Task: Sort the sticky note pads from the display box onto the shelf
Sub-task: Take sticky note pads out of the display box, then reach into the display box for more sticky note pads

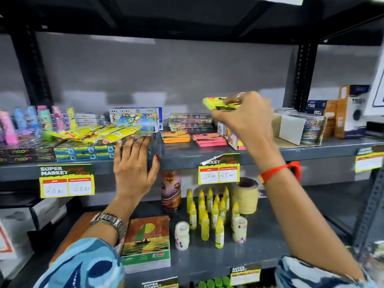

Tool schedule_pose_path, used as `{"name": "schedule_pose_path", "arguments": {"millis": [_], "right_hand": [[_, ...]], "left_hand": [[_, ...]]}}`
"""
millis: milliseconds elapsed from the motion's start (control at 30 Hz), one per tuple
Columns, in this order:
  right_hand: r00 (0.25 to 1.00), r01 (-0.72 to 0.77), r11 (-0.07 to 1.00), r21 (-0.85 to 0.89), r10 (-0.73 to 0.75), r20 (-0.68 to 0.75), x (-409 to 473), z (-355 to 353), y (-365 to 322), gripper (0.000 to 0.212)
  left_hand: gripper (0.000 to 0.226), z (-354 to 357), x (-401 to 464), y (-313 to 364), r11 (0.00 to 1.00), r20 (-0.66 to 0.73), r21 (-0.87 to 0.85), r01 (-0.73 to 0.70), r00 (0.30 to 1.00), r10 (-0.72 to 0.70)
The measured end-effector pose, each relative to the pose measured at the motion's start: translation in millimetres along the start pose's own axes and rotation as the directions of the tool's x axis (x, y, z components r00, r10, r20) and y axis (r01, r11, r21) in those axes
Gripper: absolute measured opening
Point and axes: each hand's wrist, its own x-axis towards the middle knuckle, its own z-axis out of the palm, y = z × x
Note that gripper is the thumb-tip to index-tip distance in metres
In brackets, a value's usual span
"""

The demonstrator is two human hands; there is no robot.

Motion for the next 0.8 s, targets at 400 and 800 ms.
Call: {"name": "schedule_pose_path", "arguments": {"millis": [400, 800], "right_hand": [[0.992, -0.119, 0.964, -0.239, 0.128, 0.020, 12, -20, 137, 0.036], [0.917, -0.140, 0.921, -0.364, 0.259, 0.303, 13, -7, 145, 0.073]], "left_hand": [[0.051, 2, -1, 1, 1.000, -0.027, -0.005, 0.009, 1.000, -0.009], [0.051, 4, -1, 1, 1.000, -0.025, 0.018, 0.011, 1.000, -0.011]]}}
